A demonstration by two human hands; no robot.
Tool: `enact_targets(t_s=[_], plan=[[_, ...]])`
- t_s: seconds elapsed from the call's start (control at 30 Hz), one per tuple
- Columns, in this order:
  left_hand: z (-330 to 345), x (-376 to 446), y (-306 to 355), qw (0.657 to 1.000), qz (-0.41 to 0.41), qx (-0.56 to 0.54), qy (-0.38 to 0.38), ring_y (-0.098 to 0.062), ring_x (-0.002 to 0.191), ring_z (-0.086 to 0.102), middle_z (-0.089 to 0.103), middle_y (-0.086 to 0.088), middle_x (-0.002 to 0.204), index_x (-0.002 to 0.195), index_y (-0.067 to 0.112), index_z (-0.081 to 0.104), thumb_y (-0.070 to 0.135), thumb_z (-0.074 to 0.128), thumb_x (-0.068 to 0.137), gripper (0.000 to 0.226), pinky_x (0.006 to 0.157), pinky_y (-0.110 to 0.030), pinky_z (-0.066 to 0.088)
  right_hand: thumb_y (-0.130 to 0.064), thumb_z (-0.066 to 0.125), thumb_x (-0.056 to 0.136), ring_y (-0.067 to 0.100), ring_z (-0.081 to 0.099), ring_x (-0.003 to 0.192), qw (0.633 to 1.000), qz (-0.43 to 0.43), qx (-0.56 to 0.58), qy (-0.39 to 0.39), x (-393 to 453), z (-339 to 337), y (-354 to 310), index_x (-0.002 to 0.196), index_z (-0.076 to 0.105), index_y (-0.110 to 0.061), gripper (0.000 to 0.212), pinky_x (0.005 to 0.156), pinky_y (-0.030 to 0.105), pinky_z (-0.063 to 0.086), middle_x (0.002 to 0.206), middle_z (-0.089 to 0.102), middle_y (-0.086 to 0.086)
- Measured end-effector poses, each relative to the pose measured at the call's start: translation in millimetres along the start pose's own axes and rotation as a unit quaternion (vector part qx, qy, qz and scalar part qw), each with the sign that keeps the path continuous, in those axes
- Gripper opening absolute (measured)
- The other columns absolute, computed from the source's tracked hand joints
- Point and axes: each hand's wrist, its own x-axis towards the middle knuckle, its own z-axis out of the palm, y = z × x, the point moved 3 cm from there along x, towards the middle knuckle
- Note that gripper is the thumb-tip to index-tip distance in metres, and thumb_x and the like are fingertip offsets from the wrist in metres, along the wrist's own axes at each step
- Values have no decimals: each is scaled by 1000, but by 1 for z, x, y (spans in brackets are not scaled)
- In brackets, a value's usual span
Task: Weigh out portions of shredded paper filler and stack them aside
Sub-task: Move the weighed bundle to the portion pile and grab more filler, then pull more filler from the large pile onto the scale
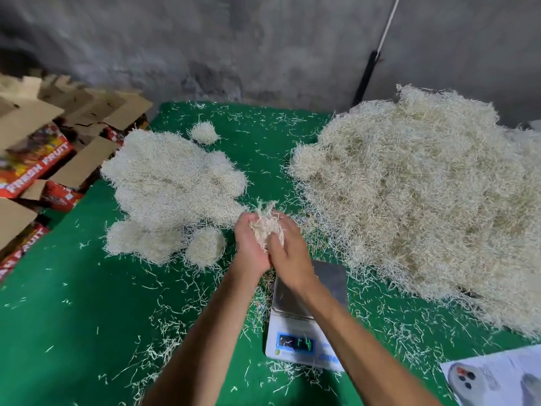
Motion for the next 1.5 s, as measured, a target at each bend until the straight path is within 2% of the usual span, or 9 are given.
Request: enact_targets(t_s=[0.2, 0.37, 0.5, 0.6, 0.67, 0.87, 0.97, 1.2, 1.5], plan=[[1, -2, 7, 983, -32, 169, -63, -33, 133, 52, 53, -26, 142, 143, -2, 48, 26, 39, 109, 45, 116, -37, 39, -60, 33, 103, 16, 31, 150, 991, 17, -131, 26, 30, 0, -11, 149, 49, -20, 63, 127, 46, 22, 159, 43, 2], [-25, 5, 24, 984, 73, 165, -16, -4, 81, 70, 67, -6, 96, 117, 5, 58, 25, 22, 112, 41, 73, -19, 54, -39, 33, 105, 15, 47, 137, 992, -48, -82, -86, 24, 29, -18, 139, 59, -18, 47, 122, 36, 33, 147, 54, 2], [-60, 22, 10, 855, 29, 508, 96, -23, 117, 64, 61, -4, 129, 112, 14, 55, 22, 54, 103, 12, 95, -32, 52, -50, 22, 107, 5, 39, 140, 982, -61, -77, -163, 27, 30, -17, 146, 52, -35, 52, 112, 16, 29, 153, 42, -10], [-55, 22, 24, 989, -64, 130, -22, -43, 119, 63, 66, -23, 126, 126, -3, 55, 60, 59, 92, 71, 108, -51, 44, -44, 21, 108, 17, 55, 112, 972, -36, -120, -201, 22, 26, -5, 127, 58, -18, 49, 100, 38, 47, 123, 55, 5], [-63, 34, 23, 992, -80, -102, -13, -48, 113, 65, 64, -35, 122, 130, -3, 53, 80, 46, 86, 95, 106, -60, 43, -49, 31, 107, 20, 50, 125, 944, -28, -203, -260, 15, 36, 2, 141, 49, -19, 49, 111, 46, 44, 138, 46, 8], [-127, 30, 40, 990, -17, -76, 114, -35, 131, 54, 56, -18, 143, 143, 1, 45, 54, 21, 107, 68, 117, -48, 32, -35, 72, 94, 30, 59, 123, 850, 38, -285, -441, 39, 66, -8, 153, 35, -20, 71, 101, 38, 47, 140, 55, 12], [-144, 19, 56, 989, -3, -85, 123, -17, 146, 35, 37, -16, 158, 153, -6, 29, 30, 22, 112, 54, 118, -25, 22, -32, 74, 93, 31, 59, 124, 887, 28, -280, -367, 82, 74, -40, 159, 28, -24, 81, 111, 44, 46, 144, 49, 17], [-118, 11, 47, 990, 2, -92, 103, -28, 144, 40, 46, -10, 153, 145, 7, 43, 27, 37, 106, 44, 120, -49, 29, -60, 76, 83, 13, -4, 158, 974, -38, -60, -214, 111, 48, -76, 161, -2, -49, 111, 122, 44, 4, 172, -8, -8], [-23, 55, -33, 997, -57, -43, 5, -30, 130, 54, 59, -13, 138, 131, 9, 54, 34, 42, 108, 36, 112, -47, 42, -39, 65, 100, 18, 65, 118, 962, 179, -165, -120, 27, -51, 77, 151, 44, -18, 60, 102, 29, 51, 147, 58, 6]])
